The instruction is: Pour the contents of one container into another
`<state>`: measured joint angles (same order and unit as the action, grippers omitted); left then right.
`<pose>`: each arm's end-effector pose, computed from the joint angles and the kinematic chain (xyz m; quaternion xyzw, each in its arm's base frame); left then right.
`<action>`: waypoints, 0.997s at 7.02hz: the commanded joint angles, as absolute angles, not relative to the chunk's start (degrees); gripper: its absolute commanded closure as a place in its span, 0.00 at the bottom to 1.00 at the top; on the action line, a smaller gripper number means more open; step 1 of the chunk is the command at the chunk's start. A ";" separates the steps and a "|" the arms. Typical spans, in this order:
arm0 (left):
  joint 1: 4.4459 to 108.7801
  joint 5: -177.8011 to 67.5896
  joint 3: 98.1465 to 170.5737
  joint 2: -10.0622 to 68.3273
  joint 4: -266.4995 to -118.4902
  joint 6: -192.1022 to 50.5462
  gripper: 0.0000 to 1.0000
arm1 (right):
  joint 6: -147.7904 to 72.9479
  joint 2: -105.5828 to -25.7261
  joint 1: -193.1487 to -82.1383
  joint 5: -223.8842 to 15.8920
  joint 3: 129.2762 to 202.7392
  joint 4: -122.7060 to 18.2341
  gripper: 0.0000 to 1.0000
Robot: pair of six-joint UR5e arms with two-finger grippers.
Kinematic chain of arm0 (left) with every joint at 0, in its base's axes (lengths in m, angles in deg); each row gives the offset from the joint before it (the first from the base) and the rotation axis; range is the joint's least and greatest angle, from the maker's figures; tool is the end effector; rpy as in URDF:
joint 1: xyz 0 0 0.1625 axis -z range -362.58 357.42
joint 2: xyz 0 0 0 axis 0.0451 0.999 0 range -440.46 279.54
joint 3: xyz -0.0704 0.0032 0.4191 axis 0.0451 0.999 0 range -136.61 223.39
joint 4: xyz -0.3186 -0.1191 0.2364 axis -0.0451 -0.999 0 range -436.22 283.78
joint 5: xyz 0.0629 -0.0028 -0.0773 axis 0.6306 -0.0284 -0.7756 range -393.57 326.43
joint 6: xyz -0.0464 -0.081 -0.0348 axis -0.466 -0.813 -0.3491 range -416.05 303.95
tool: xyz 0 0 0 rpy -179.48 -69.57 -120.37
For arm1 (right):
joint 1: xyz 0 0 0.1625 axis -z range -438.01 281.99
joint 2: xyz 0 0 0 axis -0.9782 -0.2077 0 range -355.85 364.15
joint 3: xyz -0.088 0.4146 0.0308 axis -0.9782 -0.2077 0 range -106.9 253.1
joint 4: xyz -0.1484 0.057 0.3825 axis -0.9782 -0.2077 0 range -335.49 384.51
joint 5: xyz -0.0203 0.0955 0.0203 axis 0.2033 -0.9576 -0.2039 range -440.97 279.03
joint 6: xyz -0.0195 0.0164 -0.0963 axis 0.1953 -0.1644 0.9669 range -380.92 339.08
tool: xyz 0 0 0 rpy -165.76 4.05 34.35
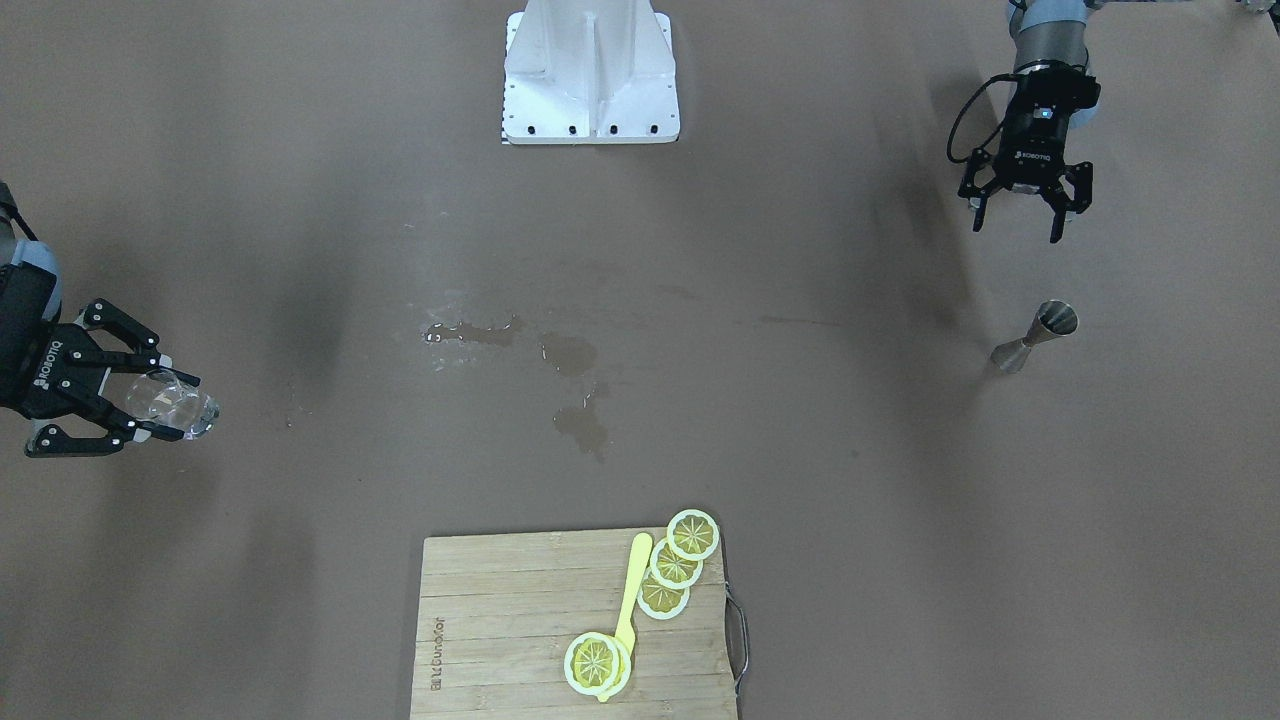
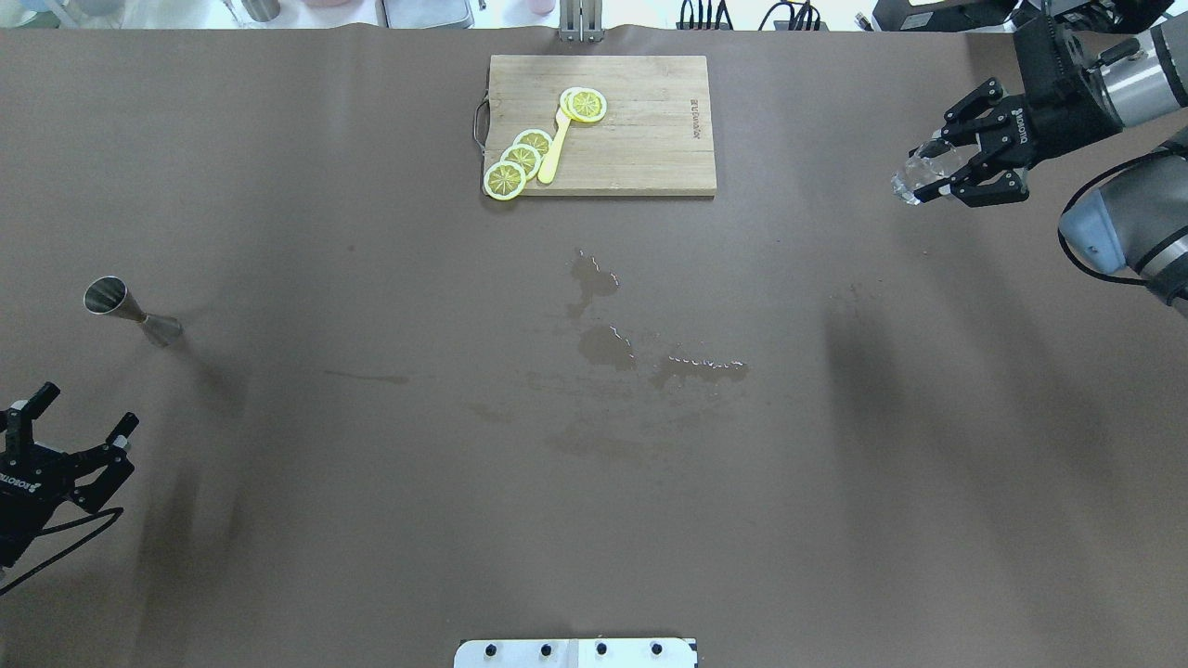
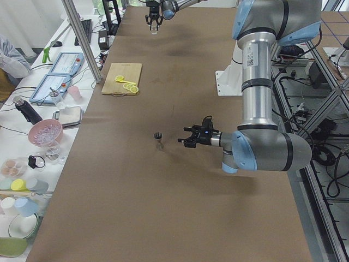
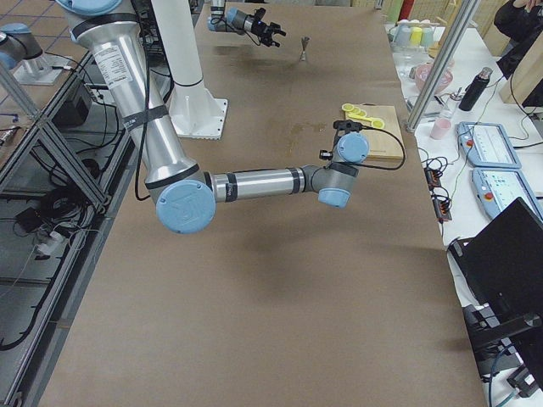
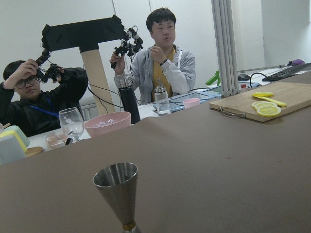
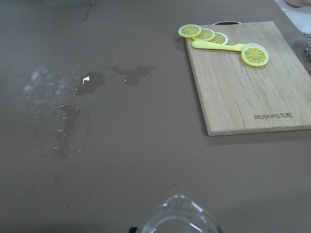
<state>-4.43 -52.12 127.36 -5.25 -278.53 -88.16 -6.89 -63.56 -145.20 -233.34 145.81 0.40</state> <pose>0.2943 -0.2184 0.6122 0.6329 0.3219 -0.0806 0.6995 -0.2020 -0.5964 0.4424 0.4624 -0.4586 -0.5051 0.5664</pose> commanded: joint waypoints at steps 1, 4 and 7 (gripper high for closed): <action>-5.84 -45.73 128.20 -5.14 -258.72 -113.54 0.03 | -6.86 -63.61 -145.25 -232.59 146.40 -0.01 1.00; -5.75 -43.51 133.22 -8.83 -234.99 -138.70 0.03 | -6.86 -63.70 -145.69 -231.45 146.58 -0.10 1.00; 0.29 -44.03 133.13 -4.03 -224.29 -143.82 0.05 | -6.68 -64.93 -146.04 -231.18 146.49 -0.01 1.00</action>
<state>-2.69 -43.71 133.23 -6.75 -230.21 -140.95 -6.78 -64.52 -145.82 -231.14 146.57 -0.04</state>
